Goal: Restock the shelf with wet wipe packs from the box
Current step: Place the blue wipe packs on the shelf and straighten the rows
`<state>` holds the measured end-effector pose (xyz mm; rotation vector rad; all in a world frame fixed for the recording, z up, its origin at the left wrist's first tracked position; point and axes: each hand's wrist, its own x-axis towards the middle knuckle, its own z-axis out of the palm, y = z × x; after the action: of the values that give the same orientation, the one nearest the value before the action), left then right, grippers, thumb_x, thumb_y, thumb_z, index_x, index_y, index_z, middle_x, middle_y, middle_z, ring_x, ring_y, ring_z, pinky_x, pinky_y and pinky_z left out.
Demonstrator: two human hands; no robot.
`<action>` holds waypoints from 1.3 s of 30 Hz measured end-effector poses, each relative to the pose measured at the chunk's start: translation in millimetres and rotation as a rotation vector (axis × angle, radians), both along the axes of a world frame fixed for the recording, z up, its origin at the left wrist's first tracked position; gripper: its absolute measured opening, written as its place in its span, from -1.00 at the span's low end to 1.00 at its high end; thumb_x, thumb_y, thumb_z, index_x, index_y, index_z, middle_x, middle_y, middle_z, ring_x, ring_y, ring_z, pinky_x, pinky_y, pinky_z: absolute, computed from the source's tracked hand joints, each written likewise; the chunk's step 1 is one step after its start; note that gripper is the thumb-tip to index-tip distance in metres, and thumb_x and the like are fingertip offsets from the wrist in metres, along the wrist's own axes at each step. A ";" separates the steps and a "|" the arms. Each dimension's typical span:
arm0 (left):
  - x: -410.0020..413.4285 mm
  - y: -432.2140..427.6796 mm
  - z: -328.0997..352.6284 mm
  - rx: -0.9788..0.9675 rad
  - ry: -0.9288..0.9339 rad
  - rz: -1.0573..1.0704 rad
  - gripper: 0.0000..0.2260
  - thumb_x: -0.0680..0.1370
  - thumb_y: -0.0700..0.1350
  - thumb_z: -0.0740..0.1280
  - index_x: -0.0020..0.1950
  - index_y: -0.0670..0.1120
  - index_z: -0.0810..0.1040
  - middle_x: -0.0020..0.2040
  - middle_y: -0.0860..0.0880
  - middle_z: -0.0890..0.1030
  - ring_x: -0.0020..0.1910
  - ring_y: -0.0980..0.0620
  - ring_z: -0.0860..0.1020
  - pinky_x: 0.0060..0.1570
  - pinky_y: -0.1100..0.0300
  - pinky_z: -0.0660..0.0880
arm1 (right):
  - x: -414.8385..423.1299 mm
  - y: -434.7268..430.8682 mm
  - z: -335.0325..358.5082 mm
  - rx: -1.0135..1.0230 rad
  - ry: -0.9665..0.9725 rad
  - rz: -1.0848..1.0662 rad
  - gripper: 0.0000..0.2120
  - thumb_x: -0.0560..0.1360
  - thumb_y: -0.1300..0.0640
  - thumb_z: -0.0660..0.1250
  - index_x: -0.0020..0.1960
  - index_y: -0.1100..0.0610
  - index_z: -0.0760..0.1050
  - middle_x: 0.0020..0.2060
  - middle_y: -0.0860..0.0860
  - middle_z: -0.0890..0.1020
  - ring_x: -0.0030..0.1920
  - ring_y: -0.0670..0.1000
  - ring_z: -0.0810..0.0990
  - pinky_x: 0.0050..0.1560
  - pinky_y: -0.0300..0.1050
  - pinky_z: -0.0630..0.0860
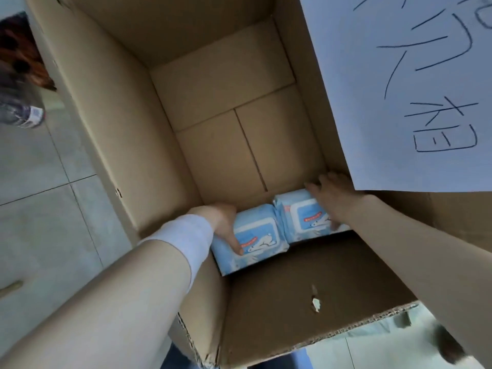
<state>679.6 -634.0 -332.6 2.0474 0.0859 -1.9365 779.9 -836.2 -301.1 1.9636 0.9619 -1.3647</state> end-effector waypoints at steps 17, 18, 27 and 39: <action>143.5 85.0 19.9 0.032 -0.163 0.058 -0.39 0.25 0.09 0.56 0.22 -0.04 0.46 0.11 0.02 0.58 0.08 -0.04 0.56 0.19 0.07 0.49 | 7.8 14.2 -5.5 0.126 0.077 -0.278 -0.09 0.21 0.09 0.59 0.39 0.09 0.14 0.29 0.12 0.26 0.31 0.14 0.30 0.23 -0.03 0.33; 148.7 88.0 20.6 0.027 -0.186 0.109 -0.41 0.27 0.08 0.55 0.21 -0.04 0.46 0.09 0.02 0.57 0.07 -0.03 0.56 0.17 0.10 0.49 | 6.8 15.5 -6.0 0.172 0.087 -0.328 -0.13 0.21 0.13 0.59 0.37 0.08 0.18 0.29 0.10 0.25 0.33 0.13 0.26 0.23 -0.06 0.31; 141.6 76.9 -5.9 0.060 -0.520 0.917 -0.14 0.24 -0.12 0.60 0.44 -0.12 0.25 0.37 -0.07 0.38 0.34 -0.03 0.40 0.28 0.23 0.33 | -25.3 17.4 -23.5 0.553 0.108 -1.377 -0.02 0.18 0.16 0.61 0.45 0.03 0.16 0.29 -0.01 0.33 0.27 -0.07 0.34 0.32 -0.19 0.28; 110.1 56.0 2.9 -0.038 -0.167 1.488 -0.84 0.41 -0.16 0.48 -0.15 -0.06 0.52 -0.01 -0.05 0.63 -0.33 0.19 0.61 -0.39 0.38 0.52 | -43.5 17.4 -23.7 0.337 0.320 -1.793 -0.49 0.21 0.23 0.60 0.09 0.09 0.48 0.01 -0.01 0.64 -0.06 -0.09 0.62 -0.07 -0.23 0.55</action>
<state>789.7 -578.0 -329.7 1.2872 1.1237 -0.7775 736.4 -818.8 -324.8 2.9190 -1.0136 -2.4216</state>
